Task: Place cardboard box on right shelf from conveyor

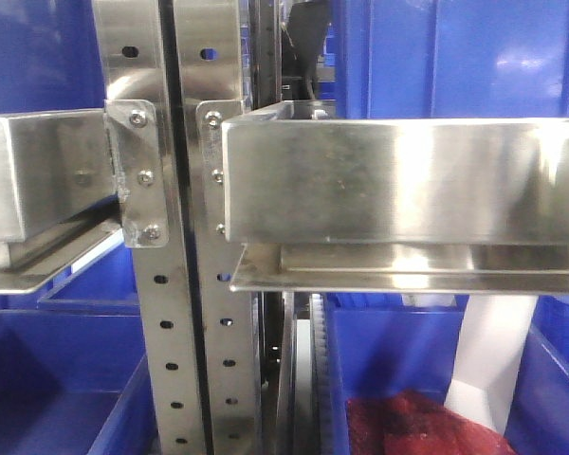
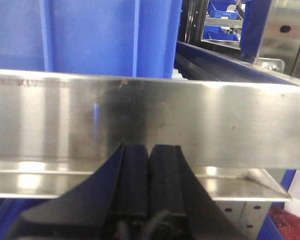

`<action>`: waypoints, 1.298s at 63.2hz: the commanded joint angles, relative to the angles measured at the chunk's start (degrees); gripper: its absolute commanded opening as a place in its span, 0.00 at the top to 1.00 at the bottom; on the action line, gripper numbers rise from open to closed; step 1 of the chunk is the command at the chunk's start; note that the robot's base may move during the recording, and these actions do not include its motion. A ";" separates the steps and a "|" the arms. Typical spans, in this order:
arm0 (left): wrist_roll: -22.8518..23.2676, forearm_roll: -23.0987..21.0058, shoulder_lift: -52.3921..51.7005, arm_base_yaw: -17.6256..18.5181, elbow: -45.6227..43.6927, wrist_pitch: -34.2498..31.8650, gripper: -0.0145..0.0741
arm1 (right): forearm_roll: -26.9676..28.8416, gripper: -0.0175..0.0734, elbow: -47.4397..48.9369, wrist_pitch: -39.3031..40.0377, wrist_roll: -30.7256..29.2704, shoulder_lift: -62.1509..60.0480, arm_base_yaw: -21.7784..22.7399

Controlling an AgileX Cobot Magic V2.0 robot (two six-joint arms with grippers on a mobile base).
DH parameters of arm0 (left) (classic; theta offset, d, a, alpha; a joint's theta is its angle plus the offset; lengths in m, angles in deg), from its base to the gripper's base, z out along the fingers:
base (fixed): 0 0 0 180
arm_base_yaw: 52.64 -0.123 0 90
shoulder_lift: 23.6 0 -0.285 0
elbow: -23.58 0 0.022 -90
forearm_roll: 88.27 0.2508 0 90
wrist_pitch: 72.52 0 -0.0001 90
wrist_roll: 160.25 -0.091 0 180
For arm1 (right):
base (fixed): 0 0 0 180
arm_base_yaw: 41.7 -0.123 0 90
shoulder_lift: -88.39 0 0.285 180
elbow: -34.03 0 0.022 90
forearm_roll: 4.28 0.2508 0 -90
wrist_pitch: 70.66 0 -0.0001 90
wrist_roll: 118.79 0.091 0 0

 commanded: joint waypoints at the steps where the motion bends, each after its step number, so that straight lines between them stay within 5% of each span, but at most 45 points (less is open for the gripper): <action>1: 0.29 -0.27 -0.71 -0.08 -0.16 -4.67 0.97 | -0.59 0.58 1.60 5.79 -0.51 1.00 0.37; 82: 0.29 -0.27 -0.71 -0.08 -0.16 -4.67 0.97 | -0.64 0.58 1.82 7.17 -0.51 1.39 0.37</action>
